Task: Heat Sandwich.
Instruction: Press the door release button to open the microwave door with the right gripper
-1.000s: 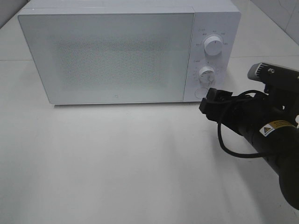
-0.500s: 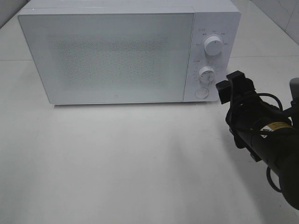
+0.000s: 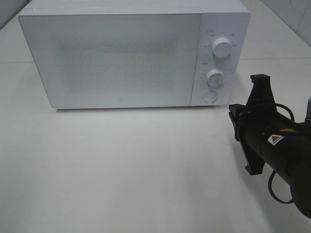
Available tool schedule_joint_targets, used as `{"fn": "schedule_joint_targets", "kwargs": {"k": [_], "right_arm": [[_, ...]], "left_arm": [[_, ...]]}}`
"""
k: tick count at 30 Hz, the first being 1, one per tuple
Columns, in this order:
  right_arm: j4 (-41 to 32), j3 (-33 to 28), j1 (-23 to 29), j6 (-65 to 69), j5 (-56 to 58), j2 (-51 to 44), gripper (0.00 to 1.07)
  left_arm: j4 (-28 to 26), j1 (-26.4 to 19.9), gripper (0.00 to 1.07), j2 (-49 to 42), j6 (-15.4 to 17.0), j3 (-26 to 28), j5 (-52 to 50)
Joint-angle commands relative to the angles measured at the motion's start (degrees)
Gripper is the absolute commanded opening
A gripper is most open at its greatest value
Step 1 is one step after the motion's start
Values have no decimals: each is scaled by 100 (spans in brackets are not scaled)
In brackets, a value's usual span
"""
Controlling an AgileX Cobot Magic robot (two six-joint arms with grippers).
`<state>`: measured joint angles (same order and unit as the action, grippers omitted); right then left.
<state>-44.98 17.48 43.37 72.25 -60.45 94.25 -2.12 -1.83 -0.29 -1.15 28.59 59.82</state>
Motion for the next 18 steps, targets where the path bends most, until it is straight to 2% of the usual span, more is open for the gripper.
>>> {"fn": "schedule_joint_targets", "kwargs": {"k": [1, 12, 18], "right_arm": [[34, -6, 23, 6, -6, -17, 0], [11, -6, -11, 149, 11, -6, 0], [-17, 138, -11, 350, 138, 332, 0]], "left_arm": [[0, -29, 98, -149, 0, -23, -52], [0, -29, 98, -149, 0, -23, -52], [0, -29, 98, -149, 0, -23, -52]]}}
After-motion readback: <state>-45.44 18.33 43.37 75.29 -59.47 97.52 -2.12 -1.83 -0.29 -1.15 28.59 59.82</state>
